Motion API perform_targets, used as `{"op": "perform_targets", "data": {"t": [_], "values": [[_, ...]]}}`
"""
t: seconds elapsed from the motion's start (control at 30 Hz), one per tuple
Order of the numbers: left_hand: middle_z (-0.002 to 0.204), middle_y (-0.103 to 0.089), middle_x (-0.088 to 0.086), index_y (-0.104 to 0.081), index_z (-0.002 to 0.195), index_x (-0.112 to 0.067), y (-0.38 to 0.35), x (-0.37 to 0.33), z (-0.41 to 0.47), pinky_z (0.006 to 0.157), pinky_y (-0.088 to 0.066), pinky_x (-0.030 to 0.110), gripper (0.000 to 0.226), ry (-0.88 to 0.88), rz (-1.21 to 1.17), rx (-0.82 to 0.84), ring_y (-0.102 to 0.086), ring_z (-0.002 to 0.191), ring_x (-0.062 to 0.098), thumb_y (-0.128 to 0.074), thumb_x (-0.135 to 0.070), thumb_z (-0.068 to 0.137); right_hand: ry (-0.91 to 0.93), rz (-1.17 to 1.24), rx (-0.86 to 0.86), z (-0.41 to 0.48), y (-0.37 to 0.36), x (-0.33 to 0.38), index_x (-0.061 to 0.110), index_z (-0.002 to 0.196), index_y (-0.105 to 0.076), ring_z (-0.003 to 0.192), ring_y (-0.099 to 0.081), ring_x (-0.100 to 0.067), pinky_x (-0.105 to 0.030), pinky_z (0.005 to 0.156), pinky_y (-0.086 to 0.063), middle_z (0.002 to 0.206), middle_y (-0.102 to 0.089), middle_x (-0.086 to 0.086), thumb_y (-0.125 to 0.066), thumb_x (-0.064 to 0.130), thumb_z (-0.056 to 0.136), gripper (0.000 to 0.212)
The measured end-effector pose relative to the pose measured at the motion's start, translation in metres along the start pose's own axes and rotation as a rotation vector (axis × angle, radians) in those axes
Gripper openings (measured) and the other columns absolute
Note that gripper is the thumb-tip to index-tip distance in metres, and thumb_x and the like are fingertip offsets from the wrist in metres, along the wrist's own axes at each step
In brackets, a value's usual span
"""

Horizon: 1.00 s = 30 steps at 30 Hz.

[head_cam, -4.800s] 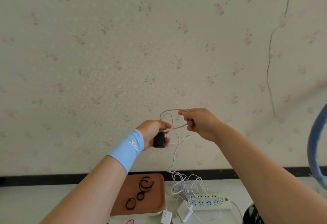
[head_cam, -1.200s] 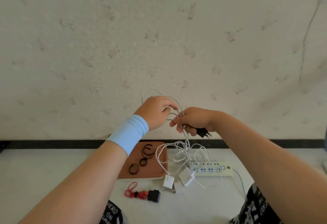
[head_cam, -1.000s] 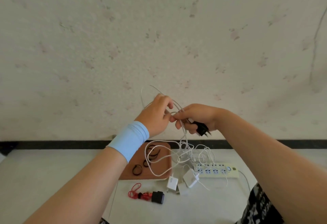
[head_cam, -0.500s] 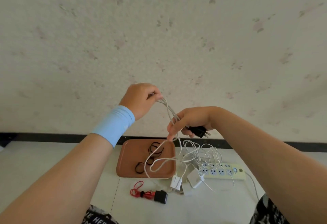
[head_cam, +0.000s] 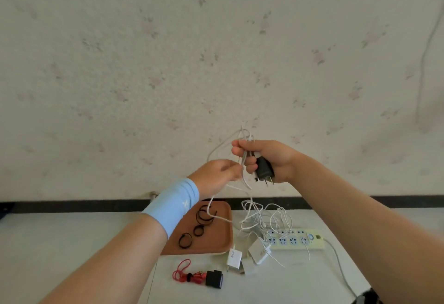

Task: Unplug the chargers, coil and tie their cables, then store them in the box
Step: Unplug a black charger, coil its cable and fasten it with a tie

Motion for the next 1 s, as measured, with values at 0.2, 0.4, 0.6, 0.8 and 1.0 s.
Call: {"op": "perform_targets", "data": {"t": [0.2,0.4,0.6,0.8,1.0], "values": [[0.080,-0.057,-0.002,-0.061,0.096,-0.017,-0.018,-0.027,-0.008,0.072,-0.048,0.023,0.030,-0.048,-0.108,0.079,-0.053,0.070,0.013,-0.036,-0.027,0.106,0.115,0.107,-0.097,-0.023,0.011,0.010,0.012,0.104,-0.063,0.043,-0.045,-0.006,-0.019,0.046,-0.045,0.085,-0.074,0.000,-0.052,0.018,0.103,0.013],[0.072,-0.054,0.002,-0.050,0.091,-0.014,-0.002,-0.048,-0.003,0.068,-0.053,0.034,0.028,-0.065,-0.774,-0.141,-0.065,0.064,0.020,-0.031,-0.022,0.108,0.109,-0.213,-0.173,-0.038,0.019,0.014,0.006,0.115,-0.069,0.051,-0.043,-0.009,-0.020,0.045,-0.041,0.098,-0.077,-0.001,-0.063,0.046,0.095,0.046],[0.060,-0.035,-0.003,-0.056,0.094,-0.015,0.006,-0.052,0.011,0.047,-0.045,0.023,0.027,-0.038,-1.363,-0.283,-0.036,0.046,0.009,-0.035,-0.026,0.108,0.110,-0.667,-0.012,-0.046,0.003,0.006,0.015,0.101,-0.076,0.052,-0.043,-0.012,-0.024,0.049,-0.040,0.100,-0.077,-0.013,-0.073,0.053,0.079,0.044],[0.058,-0.031,-0.005,-0.055,0.090,-0.015,0.018,-0.043,0.019,0.039,-0.030,0.019,0.027,-0.018,-1.435,-0.285,-0.026,0.042,0.007,-0.036,-0.024,0.107,0.021,-1.060,0.041,-0.045,-0.006,-0.002,0.019,0.099,-0.079,0.047,-0.042,-0.014,-0.024,0.045,-0.035,0.063,-0.066,-0.003,-0.081,0.028,0.083,0.019],[0.071,-0.055,-0.001,-0.064,0.108,-0.013,0.024,-0.048,0.017,0.061,-0.053,0.025,0.018,-0.079,-1.168,-0.400,-0.055,0.062,0.010,-0.051,-0.025,0.102,0.132,-0.933,-0.141,-0.031,0.001,-0.004,0.009,0.090,-0.076,0.041,-0.042,-0.017,-0.025,0.042,-0.037,0.060,-0.067,-0.005,-0.072,0.029,0.092,0.021]]}}
Point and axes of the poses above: each hand's wrist, its own z-axis towards the middle knuckle, its own y-axis out of the back of the hand, x = y × z, the point moved 3 cm from there along z, towards the middle knuckle
